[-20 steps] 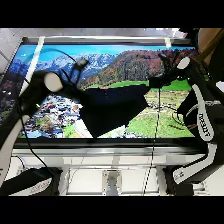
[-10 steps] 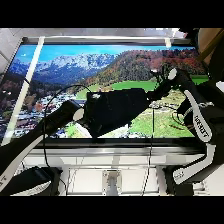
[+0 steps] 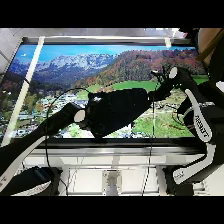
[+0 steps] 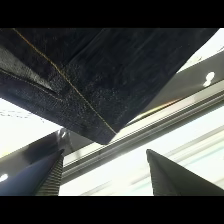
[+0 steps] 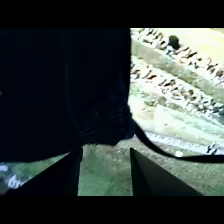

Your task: Fold the clothes and pants, and hang the long-sleeved shirts on hangers.

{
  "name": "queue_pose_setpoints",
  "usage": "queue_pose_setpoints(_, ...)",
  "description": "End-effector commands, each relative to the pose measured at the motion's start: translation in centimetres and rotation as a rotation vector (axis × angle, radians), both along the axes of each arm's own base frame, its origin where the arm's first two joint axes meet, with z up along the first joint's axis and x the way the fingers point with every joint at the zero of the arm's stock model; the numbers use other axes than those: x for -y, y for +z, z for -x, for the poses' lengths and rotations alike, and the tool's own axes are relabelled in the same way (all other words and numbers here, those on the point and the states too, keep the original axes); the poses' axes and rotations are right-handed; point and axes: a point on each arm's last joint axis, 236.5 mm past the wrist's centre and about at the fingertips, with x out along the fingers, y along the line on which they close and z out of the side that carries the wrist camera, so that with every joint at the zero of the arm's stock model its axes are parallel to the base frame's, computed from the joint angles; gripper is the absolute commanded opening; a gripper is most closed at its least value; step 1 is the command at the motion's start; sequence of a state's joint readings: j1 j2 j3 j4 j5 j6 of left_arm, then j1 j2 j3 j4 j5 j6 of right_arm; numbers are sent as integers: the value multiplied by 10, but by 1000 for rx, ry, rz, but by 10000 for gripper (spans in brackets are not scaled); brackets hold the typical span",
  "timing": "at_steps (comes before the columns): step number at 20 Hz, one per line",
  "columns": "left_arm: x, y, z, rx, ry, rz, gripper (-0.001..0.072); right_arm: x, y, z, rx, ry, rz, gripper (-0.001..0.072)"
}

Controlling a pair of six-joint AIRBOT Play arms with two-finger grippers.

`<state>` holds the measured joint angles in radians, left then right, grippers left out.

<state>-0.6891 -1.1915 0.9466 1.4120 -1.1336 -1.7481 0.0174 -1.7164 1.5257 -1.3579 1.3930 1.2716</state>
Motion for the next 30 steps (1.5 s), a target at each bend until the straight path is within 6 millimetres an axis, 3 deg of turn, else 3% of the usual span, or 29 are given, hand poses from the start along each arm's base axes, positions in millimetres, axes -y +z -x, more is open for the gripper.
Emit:
queue_pose_setpoints(1, 1, 37, -12, 76, 43, 88, 581, 3, 37, -17, 59, -15, -31, 346)
queue_pose_setpoints(4, -17, 75, -27, 169, 110, 153, 581, 2, 67, -63, 223, -134, -163, 347)
queue_pose_setpoints(5, -22, 85, -30, 195, 128, 169, 581, 7, 67, -67, 216, -184, -219, 347)
queue_pose_setpoints(7, -31, 100, -36, 240, 158, 196, 581, 17, 54, -54, 91, -257, -365, 348)
queue_pose_setpoints(8, -33, 105, -38, 256, 167, 206, 581, 23, 47, -48, 26, -297, -444, 454)
queue_pose_setpoints(9, -33, 107, -40, 266, 173, 212, 581, 29, 41, -48, -6, -332, -493, 650)
queue_pose_setpoints(10, -33, 107, -41, 267, 173, 212, 581, 37, 32, -46, -35, -360, -516, 682)
queue_pose_setpoints(13, -31, 103, -44, 266, 175, 211, 581, 42, 8, -47, -62, -361, -542, 682)
queue_pose_setpoints(17, -31, 100, -45, 257, 176, 207, 581, 16, -11, -55, -106, -364, -676, 675)
queue_pose_setpoints(21, -31, 100, -45, 257, 177, 207, 581, -8, -32, -52, -141, -313, -670, 673)
queue_pose_setpoints(28, -30, 100, -45, 254, 177, 212, 581, -52, -51, -37, -198, -206, -602, 670)
queue_pose_setpoints(30, -29, 100, -45, 254, 177, 212, 581, -64, -49, -30, -223, -172, -605, 555)
